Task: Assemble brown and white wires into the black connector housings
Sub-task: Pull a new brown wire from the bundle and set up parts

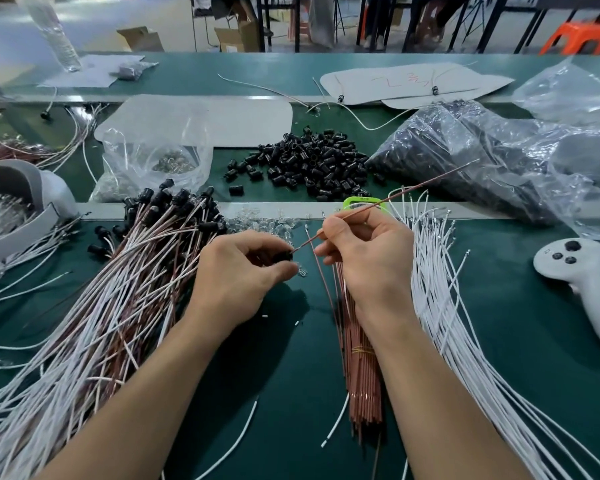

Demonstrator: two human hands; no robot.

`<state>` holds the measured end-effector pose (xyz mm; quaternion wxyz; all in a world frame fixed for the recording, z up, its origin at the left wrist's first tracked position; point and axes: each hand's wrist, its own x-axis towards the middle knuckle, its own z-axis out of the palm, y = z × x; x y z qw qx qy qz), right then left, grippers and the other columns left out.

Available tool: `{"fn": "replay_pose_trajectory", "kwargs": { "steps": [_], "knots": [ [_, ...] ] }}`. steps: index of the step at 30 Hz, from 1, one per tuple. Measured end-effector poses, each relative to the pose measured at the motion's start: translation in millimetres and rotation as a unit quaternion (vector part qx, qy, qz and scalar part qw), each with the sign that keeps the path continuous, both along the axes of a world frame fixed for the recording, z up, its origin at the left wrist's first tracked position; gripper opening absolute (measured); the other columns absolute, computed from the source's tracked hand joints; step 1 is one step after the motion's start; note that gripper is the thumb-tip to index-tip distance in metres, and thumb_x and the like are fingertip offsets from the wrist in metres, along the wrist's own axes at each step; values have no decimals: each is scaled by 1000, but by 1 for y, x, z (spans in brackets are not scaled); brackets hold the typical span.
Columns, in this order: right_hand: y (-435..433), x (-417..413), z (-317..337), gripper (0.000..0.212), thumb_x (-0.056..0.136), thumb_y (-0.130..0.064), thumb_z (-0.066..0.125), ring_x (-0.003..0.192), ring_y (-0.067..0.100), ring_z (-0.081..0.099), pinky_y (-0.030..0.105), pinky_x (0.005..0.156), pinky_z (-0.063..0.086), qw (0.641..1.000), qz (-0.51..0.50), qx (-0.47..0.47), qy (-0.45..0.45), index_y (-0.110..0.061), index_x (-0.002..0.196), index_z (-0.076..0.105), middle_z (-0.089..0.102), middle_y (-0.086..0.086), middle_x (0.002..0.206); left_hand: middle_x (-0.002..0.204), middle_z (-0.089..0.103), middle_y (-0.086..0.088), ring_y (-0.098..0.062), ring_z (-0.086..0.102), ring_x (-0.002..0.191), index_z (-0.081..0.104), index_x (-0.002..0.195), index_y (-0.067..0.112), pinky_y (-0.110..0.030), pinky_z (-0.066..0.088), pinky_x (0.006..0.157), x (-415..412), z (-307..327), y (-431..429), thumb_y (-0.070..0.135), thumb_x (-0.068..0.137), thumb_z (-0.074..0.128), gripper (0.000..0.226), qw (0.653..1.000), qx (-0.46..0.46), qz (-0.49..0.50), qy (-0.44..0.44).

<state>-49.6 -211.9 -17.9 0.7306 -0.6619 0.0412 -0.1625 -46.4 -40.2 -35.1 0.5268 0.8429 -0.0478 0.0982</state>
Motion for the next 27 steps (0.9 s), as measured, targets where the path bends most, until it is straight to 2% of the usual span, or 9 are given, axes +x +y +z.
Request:
{"fn": "replay_pose_trajectory", "kwargs": {
  "steps": [3, 9, 13, 17, 20, 23, 27],
  "knots": [
    [4, -1, -1, 17, 92, -2, 74, 56, 24, 73, 27, 51, 56, 1000, 16, 10, 9, -12, 79, 70, 74, 8, 67, 78, 76, 14, -8, 69, 67, 81, 81, 38, -16, 53, 63, -1, 1, -1, 22, 67, 95, 25, 1000, -10, -7, -4],
    [5, -2, 1, 16, 93, 2, 70, 52, 19, 69, 23, 47, 52, 993, 26, 107, 38, -6, 80, 68, 73, 11, 68, 83, 74, 19, -1, 68, 77, 81, 86, 37, -8, 46, 72, -6, 4, -4, 21, 72, 91, 24, 999, -4, -21, -43],
    [3, -1, 3, 17, 95, 2, 67, 50, 15, 67, 21, 47, 53, 982, 54, 168, 69, -5, 80, 66, 73, 12, 68, 85, 75, 17, -4, 70, 80, 83, 92, 32, -18, 52, 76, -5, 2, -6, 22, 80, 86, 16, 999, -11, -34, -26],
    [-1, 0, 3, 17, 94, 2, 68, 51, 15, 66, 20, 47, 51, 984, 51, 153, 75, -6, 79, 66, 72, 12, 69, 85, 74, 17, -3, 68, 80, 80, 95, 38, -18, 51, 76, -3, 2, -8, 25, 85, 82, 17, 998, -25, -39, -37],
    [-4, 0, 2, 18, 94, 2, 68, 51, 15, 67, 20, 47, 52, 984, 44, 155, 79, -7, 79, 66, 73, 11, 68, 86, 74, 11, -9, 68, 80, 78, 97, 42, -27, 53, 76, -3, 0, -8, 28, 89, 78, 16, 998, -30, -45, -41],
    [-2, -1, 1, 17, 90, 3, 72, 54, 17, 68, 21, 50, 53, 985, 69, 138, 79, -7, 78, 68, 72, 12, 68, 84, 73, 8, -13, 68, 80, 80, 101, 34, -32, 53, 76, -3, 0, -8, 30, 92, 73, 12, 998, -22, -52, -37],
    [-3, 0, 0, 19, 90, 4, 71, 48, 18, 63, 22, 45, 47, 989, 96, 75, 79, -9, 76, 67, 71, 13, 67, 81, 74, 14, -5, 65, 72, 79, 95, 38, -20, 51, 70, -2, 3, -5, 24, 86, 81, 17, 998, -26, -44, -40]
  ]
}}
